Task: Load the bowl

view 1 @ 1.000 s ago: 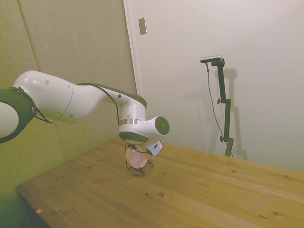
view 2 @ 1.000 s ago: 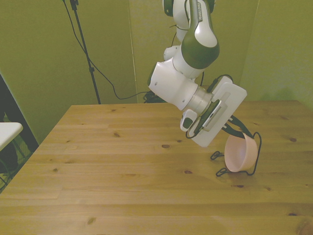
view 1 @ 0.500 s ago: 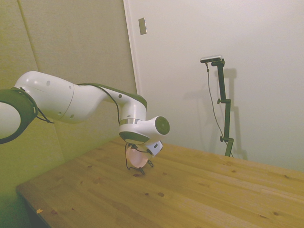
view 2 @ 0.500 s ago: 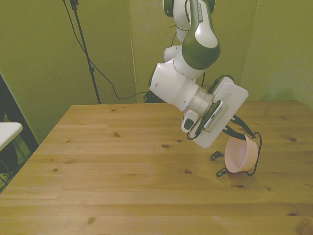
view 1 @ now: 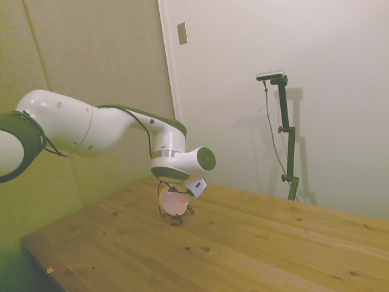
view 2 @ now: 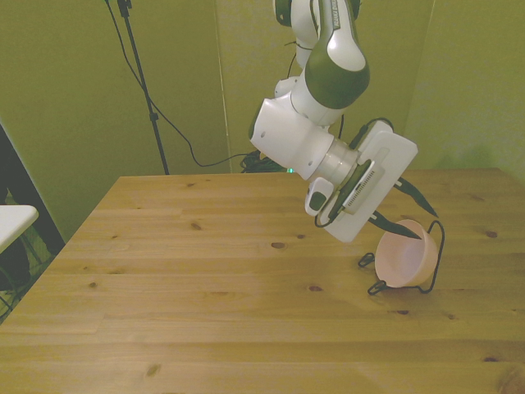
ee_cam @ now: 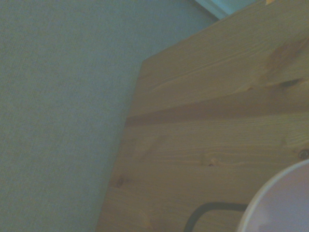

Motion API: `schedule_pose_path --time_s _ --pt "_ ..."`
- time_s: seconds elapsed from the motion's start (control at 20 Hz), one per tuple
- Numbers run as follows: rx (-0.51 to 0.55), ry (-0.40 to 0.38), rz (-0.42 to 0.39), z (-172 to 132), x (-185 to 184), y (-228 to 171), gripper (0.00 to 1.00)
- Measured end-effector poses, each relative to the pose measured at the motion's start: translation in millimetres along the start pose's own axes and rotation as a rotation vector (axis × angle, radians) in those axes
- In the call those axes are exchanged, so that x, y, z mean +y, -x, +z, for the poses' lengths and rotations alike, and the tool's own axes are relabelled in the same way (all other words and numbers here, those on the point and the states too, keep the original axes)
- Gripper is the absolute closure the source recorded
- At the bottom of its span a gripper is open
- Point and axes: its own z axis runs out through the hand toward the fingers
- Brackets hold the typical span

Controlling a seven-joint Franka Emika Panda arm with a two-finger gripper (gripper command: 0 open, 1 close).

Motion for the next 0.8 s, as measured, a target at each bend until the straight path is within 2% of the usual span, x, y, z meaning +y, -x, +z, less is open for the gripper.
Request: schedule_pose_path --time_s 0.25,0.5,0.8 --pt "0.056 -0.005 -0.011 -55.9 1.6 22.8 0.0" --pt "0.294 0.097 -0.028 -108.0 11.8 67.4 0.0" --pt "0.486 0.198 0.029 -121.8 38.9 120.9 0.0"
